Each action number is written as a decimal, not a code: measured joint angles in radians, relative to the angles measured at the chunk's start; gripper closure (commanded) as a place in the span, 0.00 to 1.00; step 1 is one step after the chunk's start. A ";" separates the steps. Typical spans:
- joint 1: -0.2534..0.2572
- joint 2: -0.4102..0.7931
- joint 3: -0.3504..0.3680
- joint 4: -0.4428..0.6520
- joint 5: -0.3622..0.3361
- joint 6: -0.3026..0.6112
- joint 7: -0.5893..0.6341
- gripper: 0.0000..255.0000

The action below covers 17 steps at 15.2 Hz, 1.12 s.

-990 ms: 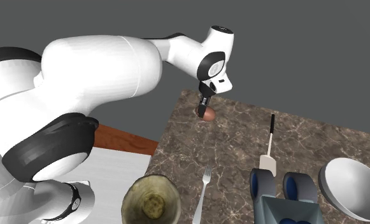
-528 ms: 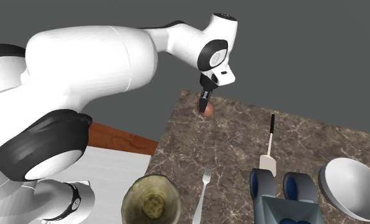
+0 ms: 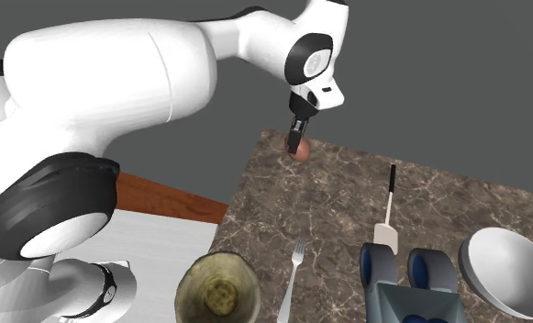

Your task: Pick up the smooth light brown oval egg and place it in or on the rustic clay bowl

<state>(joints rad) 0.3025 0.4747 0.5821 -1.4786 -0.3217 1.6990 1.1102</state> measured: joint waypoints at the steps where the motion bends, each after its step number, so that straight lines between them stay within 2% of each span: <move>1: 0.001 -0.003 0.001 0.010 0.002 -0.012 -0.002 1.00; 15: 0.029 -0.010 0.008 0.192 0.011 -0.195 -0.025 1.00; 17: 0.017 -0.030 0.011 0.180 0.019 -0.200 -0.033 1.00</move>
<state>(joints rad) 0.3198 0.4446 0.5928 -1.2988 -0.3027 1.4987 1.0767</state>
